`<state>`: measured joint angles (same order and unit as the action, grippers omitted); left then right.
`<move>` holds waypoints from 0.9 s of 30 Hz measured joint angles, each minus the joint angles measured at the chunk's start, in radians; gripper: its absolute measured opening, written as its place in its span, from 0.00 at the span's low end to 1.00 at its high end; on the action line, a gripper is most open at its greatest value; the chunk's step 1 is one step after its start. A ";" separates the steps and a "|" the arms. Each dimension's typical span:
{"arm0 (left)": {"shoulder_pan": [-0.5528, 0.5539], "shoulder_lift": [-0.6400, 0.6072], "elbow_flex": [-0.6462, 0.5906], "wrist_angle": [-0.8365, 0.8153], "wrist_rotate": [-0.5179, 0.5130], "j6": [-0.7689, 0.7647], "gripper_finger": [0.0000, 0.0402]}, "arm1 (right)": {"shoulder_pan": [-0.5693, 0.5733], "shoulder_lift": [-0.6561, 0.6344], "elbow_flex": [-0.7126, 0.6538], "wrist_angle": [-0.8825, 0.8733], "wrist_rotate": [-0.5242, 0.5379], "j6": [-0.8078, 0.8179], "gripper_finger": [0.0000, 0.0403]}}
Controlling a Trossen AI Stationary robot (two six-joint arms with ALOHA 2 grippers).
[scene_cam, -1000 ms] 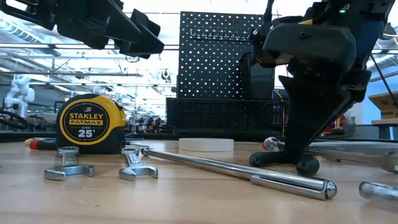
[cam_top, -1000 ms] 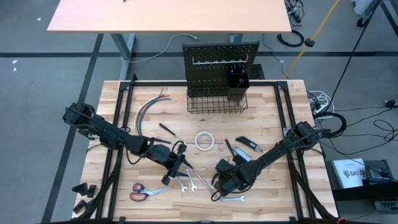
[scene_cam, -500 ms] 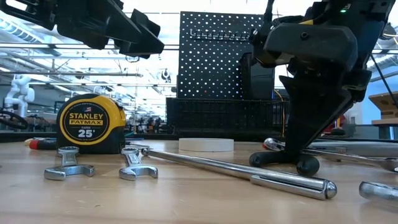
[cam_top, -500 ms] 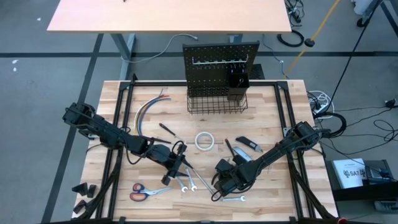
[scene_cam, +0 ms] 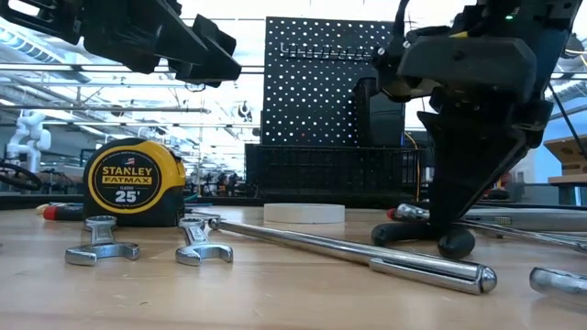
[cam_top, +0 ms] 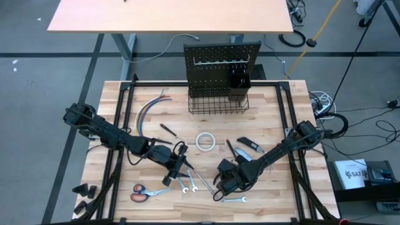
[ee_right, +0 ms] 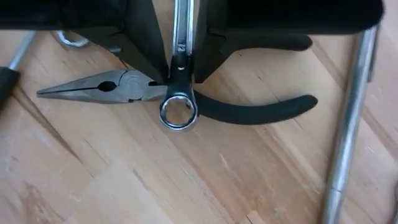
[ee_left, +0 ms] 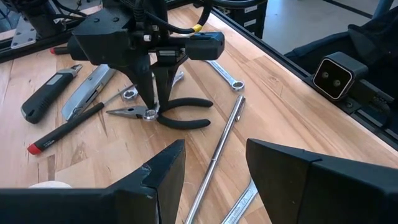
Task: Hang tools onto peg board
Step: Put the wrench into the black bin on the peg board
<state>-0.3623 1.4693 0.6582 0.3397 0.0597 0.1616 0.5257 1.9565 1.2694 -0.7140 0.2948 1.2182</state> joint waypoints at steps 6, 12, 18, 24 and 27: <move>0.000 0.000 0.000 -0.013 0.000 0.000 0.44 | -0.002 -0.001 0.000 -0.012 0.005 -0.002 0.26; 0.000 0.000 0.000 -0.013 0.000 0.000 0.44 | -0.002 -0.011 -0.001 -0.016 0.007 -0.008 0.27; 0.000 0.000 0.000 -0.013 0.000 0.000 0.44 | -0.003 -0.044 -0.001 -0.014 0.012 -0.008 0.27; 0.000 0.000 0.000 -0.014 0.000 0.000 0.44 | 0.013 -0.062 0.001 -0.016 -0.052 -0.011 0.27; 0.000 0.000 0.000 -0.016 0.000 0.000 0.44 | 0.026 -0.056 0.001 -0.020 -0.066 -0.010 0.27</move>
<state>-0.3624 1.4693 0.6582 0.3235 0.0593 0.1616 0.5522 1.9006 1.2705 -0.7337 0.2287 1.2083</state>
